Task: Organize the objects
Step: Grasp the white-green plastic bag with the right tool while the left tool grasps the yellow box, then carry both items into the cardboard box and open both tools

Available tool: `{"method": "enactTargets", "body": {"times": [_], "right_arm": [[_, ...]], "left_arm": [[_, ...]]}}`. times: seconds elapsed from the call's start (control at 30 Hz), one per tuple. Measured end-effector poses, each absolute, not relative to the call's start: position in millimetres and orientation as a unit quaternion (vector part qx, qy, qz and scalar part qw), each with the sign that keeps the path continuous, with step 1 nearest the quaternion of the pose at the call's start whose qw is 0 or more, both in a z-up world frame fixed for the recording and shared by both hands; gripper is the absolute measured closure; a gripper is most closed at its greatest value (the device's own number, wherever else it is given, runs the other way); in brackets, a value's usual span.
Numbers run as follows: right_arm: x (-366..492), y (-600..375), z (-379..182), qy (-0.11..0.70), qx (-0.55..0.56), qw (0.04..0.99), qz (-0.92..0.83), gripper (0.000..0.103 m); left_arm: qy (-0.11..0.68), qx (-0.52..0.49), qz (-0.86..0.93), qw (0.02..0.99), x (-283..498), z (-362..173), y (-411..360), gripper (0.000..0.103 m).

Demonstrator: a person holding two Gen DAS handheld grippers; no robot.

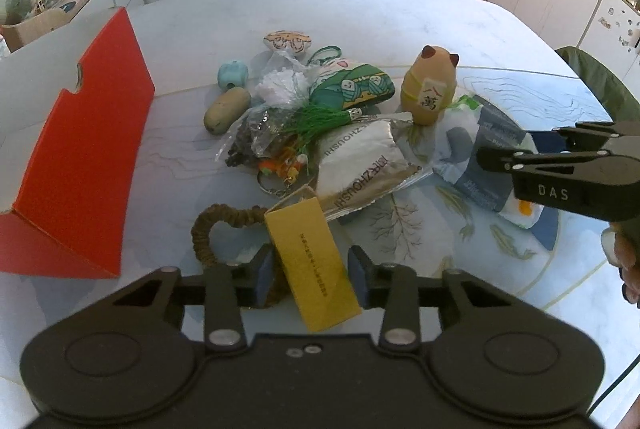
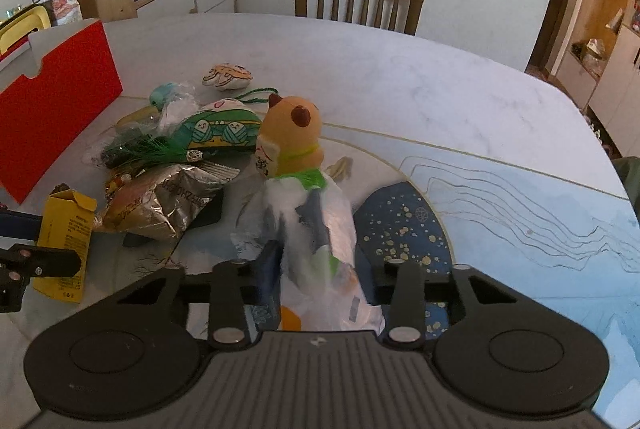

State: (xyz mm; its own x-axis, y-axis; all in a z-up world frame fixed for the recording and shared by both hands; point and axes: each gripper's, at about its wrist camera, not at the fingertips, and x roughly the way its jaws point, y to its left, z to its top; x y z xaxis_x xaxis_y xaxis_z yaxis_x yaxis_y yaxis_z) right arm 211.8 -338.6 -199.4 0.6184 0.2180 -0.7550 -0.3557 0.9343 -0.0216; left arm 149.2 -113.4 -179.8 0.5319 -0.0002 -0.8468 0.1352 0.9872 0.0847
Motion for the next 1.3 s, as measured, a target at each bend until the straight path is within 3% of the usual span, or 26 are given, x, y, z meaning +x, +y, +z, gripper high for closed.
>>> {"method": "enactTargets", "body": {"times": [0.07,0.13,0.3,0.93,1.3], "right_arm": [[211,-338,-198,0.404,-0.085,0.897,0.158,0.070],[209,-339,-196,0.402,-0.084,0.898,0.157,0.081],[203,-344,-188,0.394,-0.070,0.903,0.155,0.084],[159,-330,-111,0.344,-0.033,0.921,0.181,0.084],[145,-243,-60,0.317,-0.024,0.923,0.215,0.084]], "left_arm": [[0.482,0.075,-0.039,0.872,148,-180,-115,0.068],[0.482,0.076,-0.042,0.872,147,-179,-115,0.072],[0.485,0.071,-0.046,0.870,146,-177,-113,0.074],[0.454,0.027,-0.079,0.887,122,-114,-72,0.075],[0.445,0.009,-0.091,0.891,129,-56,5,0.076]]}}
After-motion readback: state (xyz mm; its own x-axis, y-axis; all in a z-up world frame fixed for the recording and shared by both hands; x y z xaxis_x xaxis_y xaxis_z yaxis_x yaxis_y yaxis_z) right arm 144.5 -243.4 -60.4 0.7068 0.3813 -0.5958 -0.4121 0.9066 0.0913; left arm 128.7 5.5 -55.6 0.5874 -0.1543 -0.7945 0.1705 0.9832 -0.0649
